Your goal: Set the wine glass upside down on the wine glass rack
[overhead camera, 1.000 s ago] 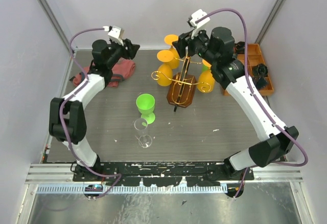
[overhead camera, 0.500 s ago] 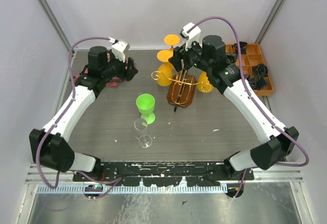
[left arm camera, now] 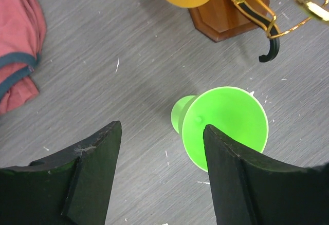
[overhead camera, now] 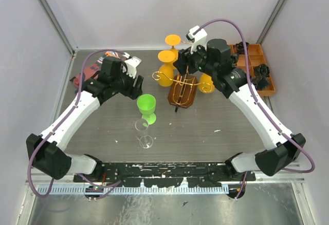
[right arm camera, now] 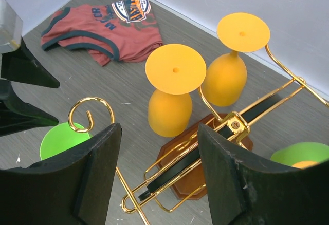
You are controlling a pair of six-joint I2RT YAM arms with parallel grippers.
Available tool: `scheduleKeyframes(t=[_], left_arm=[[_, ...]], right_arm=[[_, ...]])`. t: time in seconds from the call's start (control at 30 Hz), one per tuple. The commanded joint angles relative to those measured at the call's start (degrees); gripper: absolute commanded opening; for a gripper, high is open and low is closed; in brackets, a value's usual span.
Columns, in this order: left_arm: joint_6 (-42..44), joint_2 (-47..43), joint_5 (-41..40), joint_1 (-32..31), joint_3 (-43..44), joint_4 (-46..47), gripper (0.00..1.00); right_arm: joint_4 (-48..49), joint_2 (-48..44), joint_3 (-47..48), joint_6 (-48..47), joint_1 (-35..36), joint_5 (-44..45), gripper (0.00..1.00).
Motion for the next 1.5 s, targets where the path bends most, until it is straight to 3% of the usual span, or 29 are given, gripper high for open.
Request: scheduleKeyframes(t=[0.0,0.27,0.37,0.4,0.5,0.63,0.73,0.9,1.13,1.47], left_arm=[[-2.1,1.9,-3.4,-0.7,0.8,-3.7,0.72],[-2.6,6.8,-3.7,-2.9,1.1,-3.1,0.71],[-2.5,8.4,-3.6,-3.4,1.4,-2.6,0.65],[-2.5,8.9,-3.4,-3.6,1.5,-2.8,0.59],[-2.0,9.9,-3.4,-3.7,2.8,-4.0,0.23],[-0.7,10.1,-4.0,-3.7,3.7,-5.3,0.00],[0.0,9.2,-6.3,-3.7,4.4,-6.0,0.00],[4.0,4.7,-17.6,-3.6,6.7,-4.5,0.00],[15.8,-6.2,-29.8,-3.6,8.6,12.8,0.00],[26.5,-16.2,-12.1,-3.6,-3.2,48.7,0.00]], right_arm=[[0.3,-3.5,-0.5,2.1,0.3,1.2,0.66],[-0.6,-5.5,-1.1,2.8,0.3,2.9,0.66],[-0.9,-5.8,-1.1,3.0,0.3,3.4,0.66],[-0.9,-5.9,-1.1,3.0,0.3,3.5,0.66],[-0.9,-5.8,-1.0,3.2,0.3,3.6,0.65],[-0.8,-5.1,-0.3,3.5,0.4,3.3,0.64],[-0.8,-3.9,0.9,4.0,0.4,2.7,0.64],[-1.0,-1.2,5.3,8.1,0.5,2.2,0.64],[-1.5,5.0,14.4,21.0,0.5,0.0,0.63],[2.3,13.7,27.6,39.2,0.4,-11.2,0.63]])
